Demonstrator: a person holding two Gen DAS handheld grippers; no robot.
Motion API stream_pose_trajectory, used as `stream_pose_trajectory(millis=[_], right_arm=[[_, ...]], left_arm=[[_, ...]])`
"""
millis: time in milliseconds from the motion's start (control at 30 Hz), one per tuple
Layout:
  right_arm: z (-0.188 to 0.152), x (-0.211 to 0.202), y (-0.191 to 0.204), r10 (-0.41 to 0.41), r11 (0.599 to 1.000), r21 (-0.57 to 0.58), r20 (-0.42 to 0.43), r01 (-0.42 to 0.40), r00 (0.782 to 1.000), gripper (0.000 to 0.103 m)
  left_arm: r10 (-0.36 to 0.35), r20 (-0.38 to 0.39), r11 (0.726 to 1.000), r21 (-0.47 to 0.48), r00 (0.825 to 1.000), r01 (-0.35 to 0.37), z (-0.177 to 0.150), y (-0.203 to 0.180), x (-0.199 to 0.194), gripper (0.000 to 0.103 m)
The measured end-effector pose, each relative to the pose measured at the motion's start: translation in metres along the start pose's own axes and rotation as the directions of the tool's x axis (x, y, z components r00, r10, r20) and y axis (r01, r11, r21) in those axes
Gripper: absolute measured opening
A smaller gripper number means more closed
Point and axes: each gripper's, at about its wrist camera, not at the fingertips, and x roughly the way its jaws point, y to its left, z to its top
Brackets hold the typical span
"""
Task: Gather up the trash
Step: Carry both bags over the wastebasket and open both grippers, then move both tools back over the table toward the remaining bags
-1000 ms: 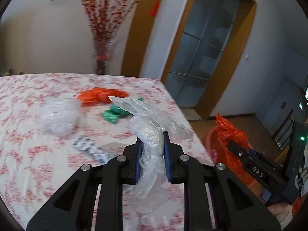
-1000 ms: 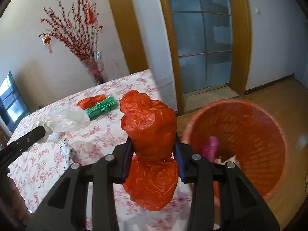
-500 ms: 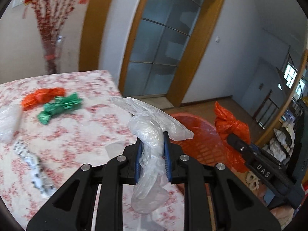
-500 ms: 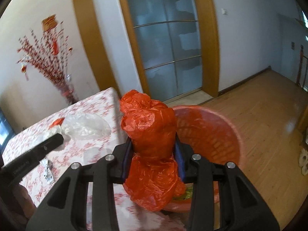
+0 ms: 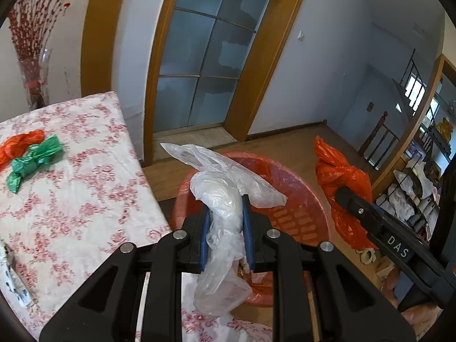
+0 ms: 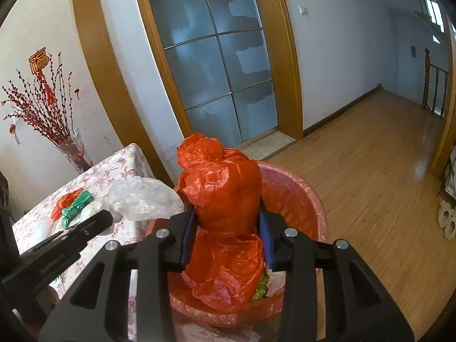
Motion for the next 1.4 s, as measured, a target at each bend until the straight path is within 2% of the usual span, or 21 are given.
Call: stream_pose_trajectory(millis=[267, 300, 367, 400, 433, 600, 867, 1133, 1300, 1400], right_arm=[[0.005, 0.009, -0.006, -0.001, 1.0, 0.023, 0.001, 0.001, 1.0, 0.038], [0.006, 0.01, -0.007, 0.003, 1.0, 0.028, 0.001, -0.003, 1.0, 0.042], [0.007, 0.011, -0.012, 0.006, 0.999, 0.05, 0.004, -0.006, 1.0, 0.043], [0.008, 0.012, -0.014, 0.009, 0.998, 0.06, 0.003, -0.009, 1.0, 0.044], [0.009, 0.013, -0.017, 0.009, 0.998, 0.066, 0.002, -0.009, 1.0, 0.047], [0.008, 0.015, -0.018, -0.003, 0.998, 0.068, 0.0, 0.003, 1.0, 0.054], [0.001, 0.013, -0.018, -0.022, 0.998, 0.058, -0.01, 0.023, 1.0, 0.057], [-0.002, 0.006, -0.005, -0.043, 0.999, 0.018, 0.008, 0.043, 0.999, 0.071], [-0.003, -0.002, 0.011, -0.055, 0.998, -0.03, 0.027, 0.056, 0.998, 0.083], [-0.004, -0.005, 0.027, -0.042, 0.997, -0.069, 0.03, 0.044, 0.999, 0.083]], left_arm=[[-0.03, -0.027, 1.0, -0.002, 0.999, 0.03, 0.003, -0.01, 0.015, 0.021], [-0.031, -0.031, 1.0, -0.006, 0.999, 0.031, 0.003, -0.01, 0.017, 0.024], [-0.034, -0.047, 0.999, -0.021, 0.998, 0.033, 0.001, -0.008, 0.022, 0.04], [-0.027, -0.05, 0.999, -0.029, 0.998, 0.026, 0.001, -0.007, 0.023, 0.054], [-0.018, -0.053, 0.999, -0.039, 0.998, 0.016, -0.001, -0.004, 0.025, 0.059], [-0.018, -0.073, 0.998, -0.067, 0.997, 0.013, -0.004, 0.005, 0.028, 0.061], [-0.015, -0.071, 0.997, -0.075, 0.997, 0.009, -0.004, 0.013, 0.02, 0.062], [0.087, -0.018, 0.993, -0.074, 0.996, -0.088, -0.006, 0.038, -0.007, 0.084], [0.16, 0.012, 0.984, -0.081, 0.987, -0.159, -0.011, 0.061, -0.03, 0.092], [0.206, 0.021, 0.975, -0.088, 0.978, -0.203, -0.015, 0.076, -0.045, 0.093]])
